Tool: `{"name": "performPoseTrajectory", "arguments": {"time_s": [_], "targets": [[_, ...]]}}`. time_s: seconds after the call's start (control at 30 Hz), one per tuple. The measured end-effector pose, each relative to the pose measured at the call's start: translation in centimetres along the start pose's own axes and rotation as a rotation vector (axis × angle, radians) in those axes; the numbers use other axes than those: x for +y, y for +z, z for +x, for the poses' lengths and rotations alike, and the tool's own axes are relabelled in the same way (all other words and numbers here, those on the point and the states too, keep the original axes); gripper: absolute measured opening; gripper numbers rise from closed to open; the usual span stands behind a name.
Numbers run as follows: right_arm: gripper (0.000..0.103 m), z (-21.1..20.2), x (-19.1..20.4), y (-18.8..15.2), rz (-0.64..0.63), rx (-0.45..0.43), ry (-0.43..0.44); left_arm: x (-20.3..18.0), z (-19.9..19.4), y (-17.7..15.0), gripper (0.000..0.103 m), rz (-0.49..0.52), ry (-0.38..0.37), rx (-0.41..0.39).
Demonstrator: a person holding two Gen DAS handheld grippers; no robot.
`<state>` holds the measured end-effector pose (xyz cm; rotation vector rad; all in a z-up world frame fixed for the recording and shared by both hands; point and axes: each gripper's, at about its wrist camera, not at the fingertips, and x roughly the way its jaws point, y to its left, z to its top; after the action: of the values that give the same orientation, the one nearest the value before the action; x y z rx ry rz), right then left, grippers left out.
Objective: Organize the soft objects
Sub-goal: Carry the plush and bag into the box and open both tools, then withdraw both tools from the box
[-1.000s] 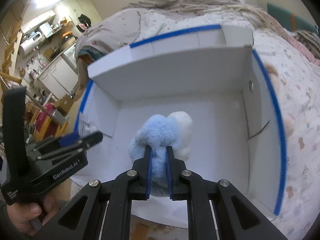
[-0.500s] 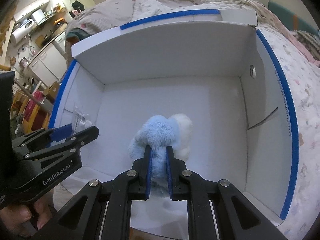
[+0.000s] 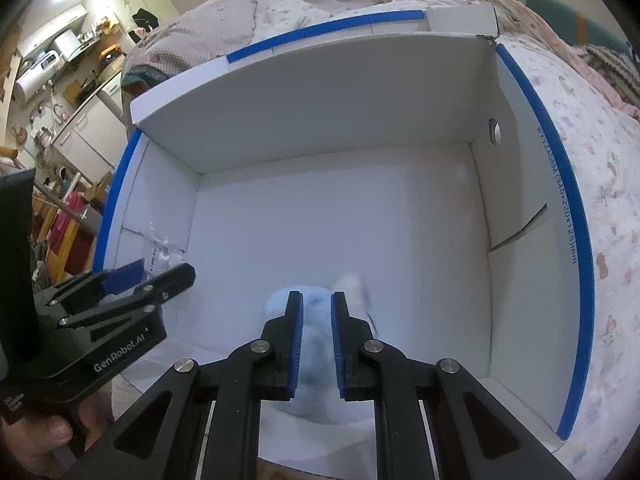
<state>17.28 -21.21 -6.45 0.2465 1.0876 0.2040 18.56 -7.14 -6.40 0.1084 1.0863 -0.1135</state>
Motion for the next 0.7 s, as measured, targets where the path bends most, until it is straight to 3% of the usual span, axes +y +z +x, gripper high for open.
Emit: {"name": "performPoseTrajectory", "arguments": {"time_s": [0.4, 0.5, 0.57, 0.7], "targets": [[0.016, -0.6, -0.6, -0.3, 0.016, -0.025, 0.028, -0.5, -1.1, 0.0, 0.066, 0.036, 0.028, -0.046], [0.032, -1.0, -0.9, -0.3, 0.029, -0.037, 0.042, -0.4, -1.4, 0.1, 0.067, 0.028, 0.030, -0.055], [0.070, -1.3, -1.0, -0.2, 0.041, -0.051, 0.045, -0.2, -1.5, 0.1, 0.067, 0.020, 0.030, -0.056], [0.073, -1.9, -1.1, -0.1, 0.046, -0.075, 0.058, -0.1, -1.6, 0.1, 0.067, 0.007, 0.026, -0.055]]}}
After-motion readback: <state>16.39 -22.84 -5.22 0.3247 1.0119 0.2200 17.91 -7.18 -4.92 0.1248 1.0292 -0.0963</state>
